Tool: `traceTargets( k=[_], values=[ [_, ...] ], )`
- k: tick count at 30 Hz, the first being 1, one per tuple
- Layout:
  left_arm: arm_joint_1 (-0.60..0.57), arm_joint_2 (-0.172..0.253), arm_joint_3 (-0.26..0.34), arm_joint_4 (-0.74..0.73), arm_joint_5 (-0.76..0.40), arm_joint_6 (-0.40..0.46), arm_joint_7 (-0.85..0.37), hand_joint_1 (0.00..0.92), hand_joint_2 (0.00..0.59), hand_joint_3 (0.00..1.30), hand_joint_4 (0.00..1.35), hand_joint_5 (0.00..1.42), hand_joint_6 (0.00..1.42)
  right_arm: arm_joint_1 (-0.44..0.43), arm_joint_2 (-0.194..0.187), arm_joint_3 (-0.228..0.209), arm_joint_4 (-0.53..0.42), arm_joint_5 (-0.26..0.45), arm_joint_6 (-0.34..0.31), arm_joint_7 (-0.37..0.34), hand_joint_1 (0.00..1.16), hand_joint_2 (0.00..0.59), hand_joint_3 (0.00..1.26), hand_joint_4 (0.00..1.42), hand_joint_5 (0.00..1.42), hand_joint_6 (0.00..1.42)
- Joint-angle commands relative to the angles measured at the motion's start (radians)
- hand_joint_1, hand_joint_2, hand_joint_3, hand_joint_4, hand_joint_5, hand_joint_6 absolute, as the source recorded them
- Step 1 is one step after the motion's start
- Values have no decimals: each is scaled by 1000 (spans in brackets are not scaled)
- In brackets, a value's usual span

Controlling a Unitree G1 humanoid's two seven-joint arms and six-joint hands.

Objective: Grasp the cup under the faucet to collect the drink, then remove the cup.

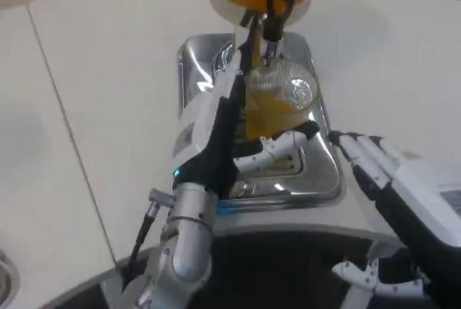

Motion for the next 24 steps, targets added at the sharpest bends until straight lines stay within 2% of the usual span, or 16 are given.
traceTargets(
  k=[1, 8, 17, 24],
  values=[
    [-16, 1, 7, 14, -8, -37, 30, 489, 51, 0, 0, 47, 77, 5, -2, 3, 5, -5, 5, 20, 650, 313, 0, 0, 0, 64],
    [-2, -5, -20, 24, -4, -42, 8, 498, 54, 0, 0, 51, 91, -29, 2, -13, 20, 3, 28, 19, 656, 312, 0, 0, 0, 68],
    [-23, -5, -38, 50, 10, -60, 25, 515, 54, 0, 0, 82, 118, -47, 13, 13, 39, -8, 53, 25, 661, 315, 0, 0, 0, 77],
    [-54, -33, -34, 107, 3, -34, 53, 525, 58, 0, 0, 127, 161, -63, 24, 34, 45, -23, 80, 36, 664, 319, 0, 0, 0, 79]
  ],
)
